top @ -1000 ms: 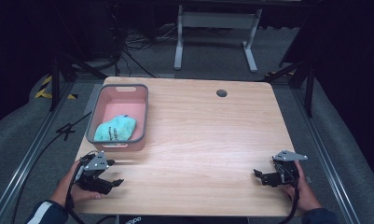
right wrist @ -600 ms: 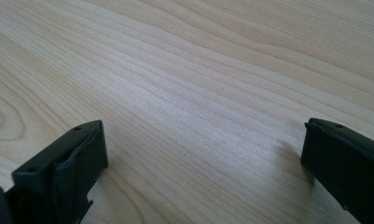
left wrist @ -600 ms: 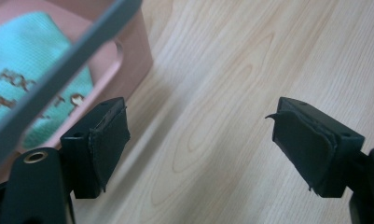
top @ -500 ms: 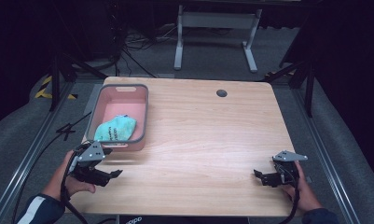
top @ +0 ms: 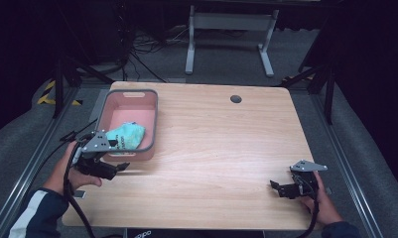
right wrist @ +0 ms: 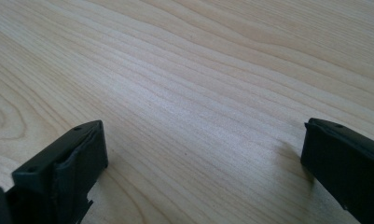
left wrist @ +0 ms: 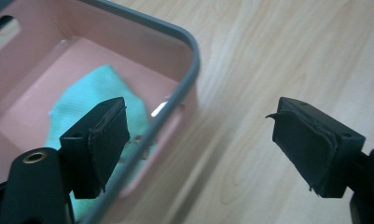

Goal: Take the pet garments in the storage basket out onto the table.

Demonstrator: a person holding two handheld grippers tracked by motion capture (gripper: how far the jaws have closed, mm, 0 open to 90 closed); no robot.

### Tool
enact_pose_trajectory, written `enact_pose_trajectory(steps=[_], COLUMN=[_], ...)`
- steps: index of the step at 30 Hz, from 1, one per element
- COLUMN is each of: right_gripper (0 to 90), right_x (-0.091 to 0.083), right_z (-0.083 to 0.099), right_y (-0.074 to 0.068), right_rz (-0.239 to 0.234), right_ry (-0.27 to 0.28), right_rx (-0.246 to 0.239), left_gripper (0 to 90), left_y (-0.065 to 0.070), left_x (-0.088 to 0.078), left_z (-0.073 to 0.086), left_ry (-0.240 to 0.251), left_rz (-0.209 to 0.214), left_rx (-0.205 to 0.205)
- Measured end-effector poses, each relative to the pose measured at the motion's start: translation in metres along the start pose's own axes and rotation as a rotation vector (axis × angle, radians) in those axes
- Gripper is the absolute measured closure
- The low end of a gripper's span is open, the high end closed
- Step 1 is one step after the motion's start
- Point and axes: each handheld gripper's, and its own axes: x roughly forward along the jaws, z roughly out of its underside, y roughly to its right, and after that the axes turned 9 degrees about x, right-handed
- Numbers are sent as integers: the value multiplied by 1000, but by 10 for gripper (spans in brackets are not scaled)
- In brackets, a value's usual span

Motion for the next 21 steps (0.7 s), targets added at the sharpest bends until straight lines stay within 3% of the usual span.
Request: enact_pose_trajectory(steps=[13,18,19,21], right_gripper=[7,7,7,7], right_x=[0,0,0,0], right_z=[0,0,0,0], right_y=[0,0,0,0], right_rz=[-1,-1,-1,-1], right_ry=[1,1,1,1], right_rx=[-2,-2,-2,-2], left_gripper=[173,200,201,201], left_y=[-45,-65,-65,-77], left_x=[26,48,48,61], left_z=[-20,-24,-24,-25], left_ry=[-91,-191,-191,-248], left_rz=[22,38,38,50], left_rx=[-37,-34,-34,-58])
